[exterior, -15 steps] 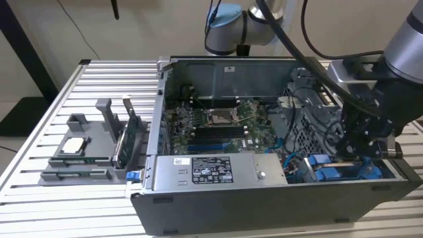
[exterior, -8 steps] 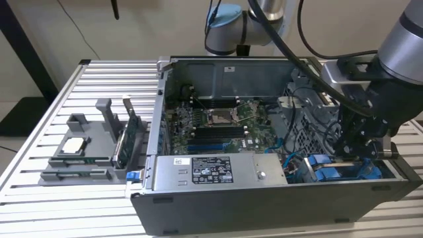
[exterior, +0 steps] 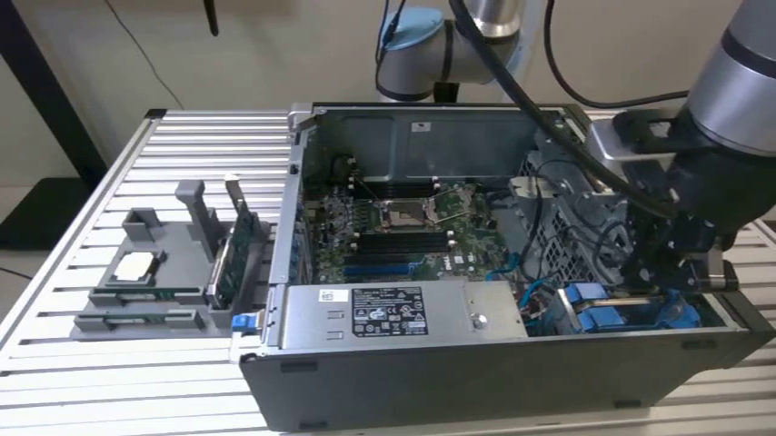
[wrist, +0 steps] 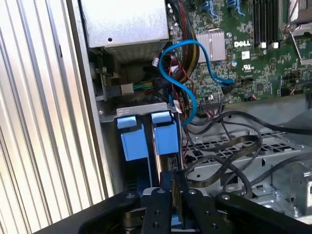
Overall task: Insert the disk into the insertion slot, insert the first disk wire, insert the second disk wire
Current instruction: 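Insert the second disk wire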
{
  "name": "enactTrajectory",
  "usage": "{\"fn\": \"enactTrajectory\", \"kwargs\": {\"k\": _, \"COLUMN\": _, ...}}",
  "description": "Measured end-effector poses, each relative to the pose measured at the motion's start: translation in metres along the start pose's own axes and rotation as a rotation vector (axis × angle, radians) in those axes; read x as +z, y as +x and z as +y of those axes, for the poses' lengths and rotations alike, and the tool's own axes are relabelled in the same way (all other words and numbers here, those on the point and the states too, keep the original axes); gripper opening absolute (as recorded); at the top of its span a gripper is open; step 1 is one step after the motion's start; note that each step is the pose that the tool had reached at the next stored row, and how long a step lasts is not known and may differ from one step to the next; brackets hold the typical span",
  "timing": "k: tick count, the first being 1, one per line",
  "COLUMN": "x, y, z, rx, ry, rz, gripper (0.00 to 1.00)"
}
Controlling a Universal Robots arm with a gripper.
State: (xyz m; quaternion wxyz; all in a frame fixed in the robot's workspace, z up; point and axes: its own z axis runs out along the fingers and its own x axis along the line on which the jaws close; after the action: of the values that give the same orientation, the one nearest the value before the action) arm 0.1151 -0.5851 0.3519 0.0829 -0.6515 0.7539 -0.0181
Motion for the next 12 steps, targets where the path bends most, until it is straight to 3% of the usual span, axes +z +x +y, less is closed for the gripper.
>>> {"fn": "enactTrajectory", "kwargs": {"k": 2, "x": 0.0003, "y": -0.0002, "z": 0.0009, "rx": -0.004, "ry": 0.0340, "rz": 0.0019, "gripper": 0.16}}
{"fn": "enactTrajectory", "kwargs": {"k": 3, "x": 0.0007, "y": -0.0001, "z": 0.0010, "rx": -0.005, "ry": 0.0427, "rz": 0.0016, "gripper": 0.16}}
{"fn": "enactTrajectory", "kwargs": {"k": 9, "x": 0.0011, "y": -0.0001, "z": 0.0011, "rx": -0.005, "ry": 0.0440, "rz": 0.0017, "gripper": 0.16}}
{"fn": "enactTrajectory", "kwargs": {"k": 12, "x": 0.0029, "y": 0.0002, "z": 0.0018, "rx": -0.005, "ry": 0.0497, "rz": 0.0010, "gripper": 0.16}}
